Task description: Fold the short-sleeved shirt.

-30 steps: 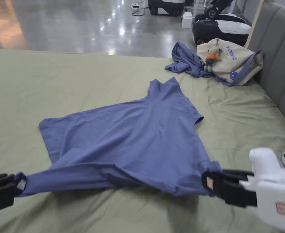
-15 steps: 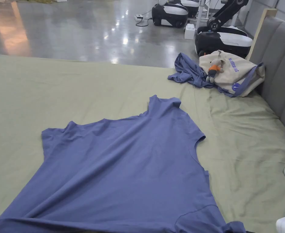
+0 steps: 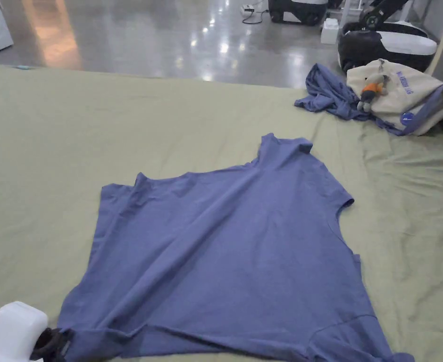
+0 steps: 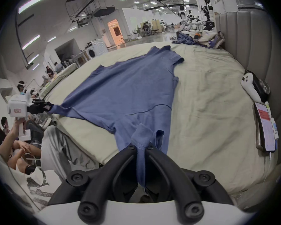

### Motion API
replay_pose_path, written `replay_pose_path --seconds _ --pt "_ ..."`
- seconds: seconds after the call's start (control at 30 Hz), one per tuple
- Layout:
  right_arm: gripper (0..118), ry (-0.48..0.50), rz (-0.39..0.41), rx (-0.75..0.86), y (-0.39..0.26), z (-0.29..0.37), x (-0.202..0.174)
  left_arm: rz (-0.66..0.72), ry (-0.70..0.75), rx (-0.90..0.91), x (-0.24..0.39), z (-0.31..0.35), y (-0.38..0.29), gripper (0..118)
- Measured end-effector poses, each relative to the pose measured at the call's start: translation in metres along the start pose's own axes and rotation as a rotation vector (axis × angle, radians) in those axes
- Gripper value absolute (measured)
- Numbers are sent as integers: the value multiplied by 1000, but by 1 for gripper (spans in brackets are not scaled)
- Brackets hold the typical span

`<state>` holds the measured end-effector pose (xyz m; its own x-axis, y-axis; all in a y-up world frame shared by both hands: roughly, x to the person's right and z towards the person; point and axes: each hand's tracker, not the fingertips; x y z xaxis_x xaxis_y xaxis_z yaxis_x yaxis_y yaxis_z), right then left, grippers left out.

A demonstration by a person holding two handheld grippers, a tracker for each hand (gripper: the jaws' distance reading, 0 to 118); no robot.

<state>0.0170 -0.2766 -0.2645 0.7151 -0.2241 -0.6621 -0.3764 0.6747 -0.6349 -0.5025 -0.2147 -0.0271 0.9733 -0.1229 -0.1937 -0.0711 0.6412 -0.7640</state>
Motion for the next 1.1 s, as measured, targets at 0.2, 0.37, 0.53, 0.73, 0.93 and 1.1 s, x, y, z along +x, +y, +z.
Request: replay_pose_path --seconds 0.2,0.37,0.53,0.73,0.93,1.1 --pt "84 59 -216 164 -7 45 0 279 -18 182 -5 40 -33 85" --pt "7 6 -140 362 1 124 -37 280 179 362 10 133 -59 72" --pt "4 86 -176 388 12 148 -48 355 -8 253 -11 113 -64 0" --pt "4 73 -134 368 17 142 -55 264 -91 -42 -35 10 -57 5" --pt "4 16 -143 267 2 123 -51 170 -27 -71 -32 -31 -52 86" --pt "4 -49 -132 161 -14 98 -43 231 -109 -75 -36 -31 -52 2"
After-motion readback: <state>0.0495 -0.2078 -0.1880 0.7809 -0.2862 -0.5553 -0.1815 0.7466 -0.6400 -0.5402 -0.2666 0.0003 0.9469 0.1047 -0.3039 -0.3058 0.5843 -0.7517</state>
